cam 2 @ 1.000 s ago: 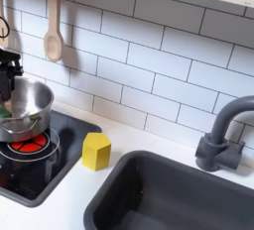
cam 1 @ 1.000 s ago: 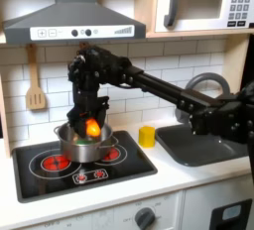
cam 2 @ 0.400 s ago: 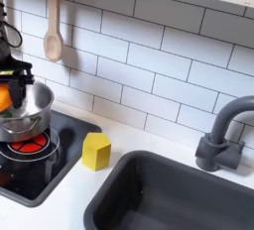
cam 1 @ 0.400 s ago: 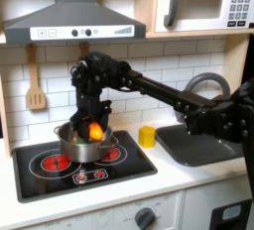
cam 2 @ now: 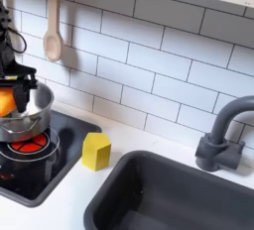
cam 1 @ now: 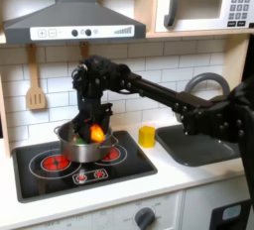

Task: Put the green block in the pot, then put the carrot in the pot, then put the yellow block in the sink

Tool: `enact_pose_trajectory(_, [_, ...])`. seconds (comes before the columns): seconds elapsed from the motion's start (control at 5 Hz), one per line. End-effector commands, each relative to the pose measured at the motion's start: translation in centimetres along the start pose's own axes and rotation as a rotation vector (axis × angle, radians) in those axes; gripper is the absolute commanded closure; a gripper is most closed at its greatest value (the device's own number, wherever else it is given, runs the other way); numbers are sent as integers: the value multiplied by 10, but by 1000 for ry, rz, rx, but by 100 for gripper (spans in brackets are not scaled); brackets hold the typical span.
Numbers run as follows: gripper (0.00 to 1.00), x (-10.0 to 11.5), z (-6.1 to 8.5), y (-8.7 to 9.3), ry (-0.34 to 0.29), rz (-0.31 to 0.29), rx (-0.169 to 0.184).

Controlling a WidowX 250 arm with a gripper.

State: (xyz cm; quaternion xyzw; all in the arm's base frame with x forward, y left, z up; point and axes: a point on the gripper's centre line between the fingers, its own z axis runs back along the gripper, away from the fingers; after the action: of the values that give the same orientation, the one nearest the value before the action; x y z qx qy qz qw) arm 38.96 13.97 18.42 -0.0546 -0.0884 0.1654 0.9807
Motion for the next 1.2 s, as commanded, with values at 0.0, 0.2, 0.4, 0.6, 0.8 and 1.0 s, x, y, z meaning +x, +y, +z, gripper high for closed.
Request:
enact_pose_trajectory(0.0, [0,0,12,1,-30,-5,-12])
enact_pose_trajectory(0.2, [0,-9,17,-1,-54,-32,-17])
enact_pose_trajectory(0.4, [0,-18,44,-8,-106,-37,-32])
enact_pose_trajectory(0.6, [0,-30,68,-5,-155,-37,-42])
enact_pose_trajectory(0.8, [0,-43,68,-5,-144,-53,-46])
enact_pose_trajectory(1.0, [0,-62,79,13,-167,0,-39])
